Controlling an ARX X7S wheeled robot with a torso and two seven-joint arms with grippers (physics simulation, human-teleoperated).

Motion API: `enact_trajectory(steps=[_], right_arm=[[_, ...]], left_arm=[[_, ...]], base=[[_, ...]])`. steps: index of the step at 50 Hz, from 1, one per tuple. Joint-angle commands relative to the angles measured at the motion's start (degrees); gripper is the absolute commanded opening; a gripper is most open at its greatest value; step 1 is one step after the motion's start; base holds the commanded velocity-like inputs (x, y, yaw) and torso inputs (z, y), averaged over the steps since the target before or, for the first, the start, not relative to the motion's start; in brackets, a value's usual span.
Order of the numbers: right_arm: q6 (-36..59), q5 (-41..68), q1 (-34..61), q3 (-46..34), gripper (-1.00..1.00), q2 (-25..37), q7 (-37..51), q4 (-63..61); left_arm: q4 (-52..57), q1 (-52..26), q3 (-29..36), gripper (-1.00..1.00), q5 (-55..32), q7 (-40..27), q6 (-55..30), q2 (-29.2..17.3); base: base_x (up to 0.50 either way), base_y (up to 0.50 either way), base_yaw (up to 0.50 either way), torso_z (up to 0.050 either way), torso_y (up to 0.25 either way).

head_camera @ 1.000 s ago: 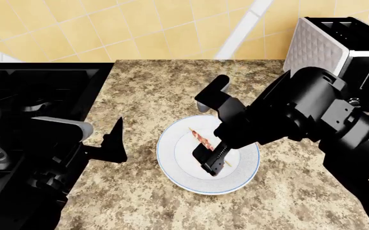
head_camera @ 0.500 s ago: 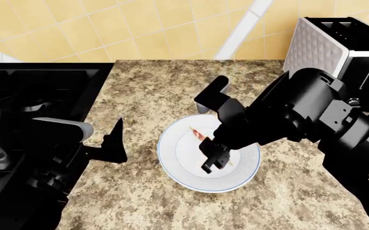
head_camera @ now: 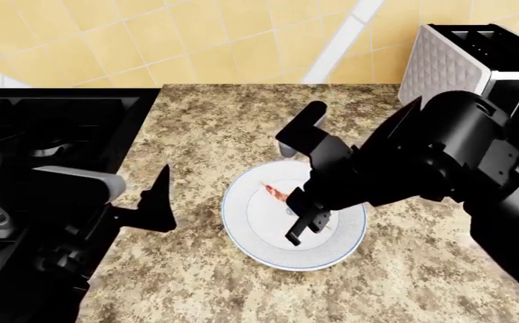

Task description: Frozen meat rests on a plate on the counter. Retrieve the meat and place it in a pot on a burner. Then turn the burner on.

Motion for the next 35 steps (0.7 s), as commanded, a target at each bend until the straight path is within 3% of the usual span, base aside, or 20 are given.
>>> enact_trajectory(steps=[1,13,23,35], right_arm=[[3.1,4.9,-0.2,3.9,-1.0,1.8,6.3,-4.8],[2.7,10.0,-1.5,8.7,-1.0,4.9,13.9,-11.3],[-3.5,19.6,-5.6,19.7,-1.0,8.7,27.6,-17.2],[-10.4,16.4,-8.4,22.8,-1.0,10.6,26.7,-20.3]], left_arm=[[3.5,0.8,-1.4,1.0,-1.6,-1.0,-1.3,-0.7],[7.9,1.3,-2.5,1.0,-3.6,-2.8,-3.7,-1.6],[10.4,-0.1,-2.3,1.0,-4.8,-4.0,-5.7,-2.4],[13.0,-0.3,-2.7,1.0,-6.0,-5.0,-7.0,-3.3]], base=[[0.0,0.0,0.0,0.0,0.0],[0.0,0.0,0.0,0.0,0.0],[0.0,0.0,0.0,0.0,0.0],[0.0,0.0,0.0,0.0,0.0]])
